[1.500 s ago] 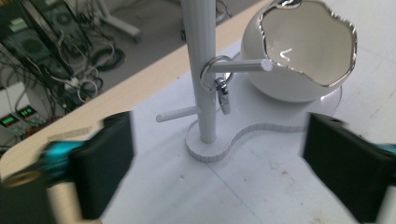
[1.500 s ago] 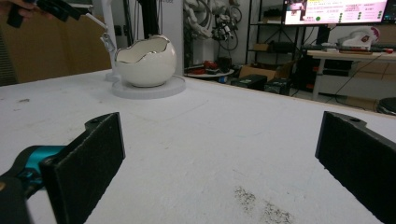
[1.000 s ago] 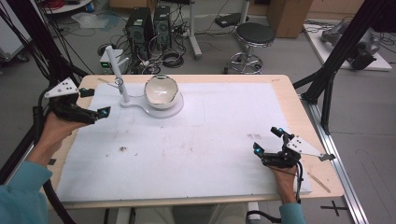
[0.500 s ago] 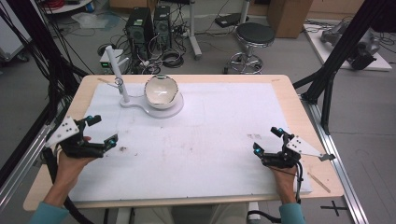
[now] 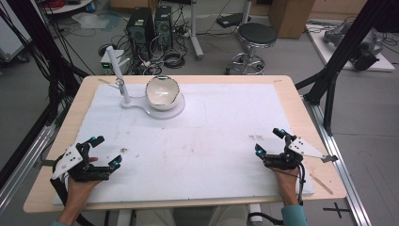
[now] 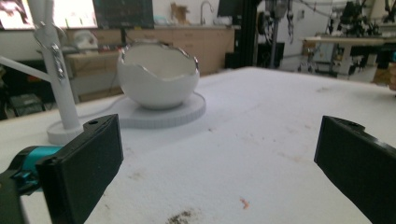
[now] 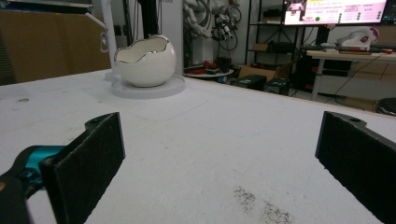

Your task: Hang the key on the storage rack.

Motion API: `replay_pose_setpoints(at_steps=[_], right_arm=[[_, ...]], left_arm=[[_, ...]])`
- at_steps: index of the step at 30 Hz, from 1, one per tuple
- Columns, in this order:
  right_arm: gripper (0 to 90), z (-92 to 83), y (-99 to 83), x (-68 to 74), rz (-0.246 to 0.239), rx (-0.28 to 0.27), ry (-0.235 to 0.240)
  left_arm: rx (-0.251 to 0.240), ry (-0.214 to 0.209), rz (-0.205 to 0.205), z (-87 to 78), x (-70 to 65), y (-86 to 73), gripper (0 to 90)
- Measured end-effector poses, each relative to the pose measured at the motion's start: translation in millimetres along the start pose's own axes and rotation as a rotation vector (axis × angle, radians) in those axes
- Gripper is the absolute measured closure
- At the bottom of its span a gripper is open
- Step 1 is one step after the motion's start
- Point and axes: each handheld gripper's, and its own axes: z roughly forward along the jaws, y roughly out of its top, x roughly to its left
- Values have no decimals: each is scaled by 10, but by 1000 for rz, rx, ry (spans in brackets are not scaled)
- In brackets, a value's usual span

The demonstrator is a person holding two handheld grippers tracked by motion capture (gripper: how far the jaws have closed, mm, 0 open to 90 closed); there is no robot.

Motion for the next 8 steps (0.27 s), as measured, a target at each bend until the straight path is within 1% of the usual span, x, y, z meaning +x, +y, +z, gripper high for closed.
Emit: replay_pose_setpoints(at_steps=[5, 8], right_arm=[[6, 0, -1, 0, -1, 0, -1], [6, 1, -1, 2, 0, -1, 0]], left_arm=[[2, 16, -5, 1, 3, -2, 17], [0, 16, -3, -3, -1, -3, 17]])
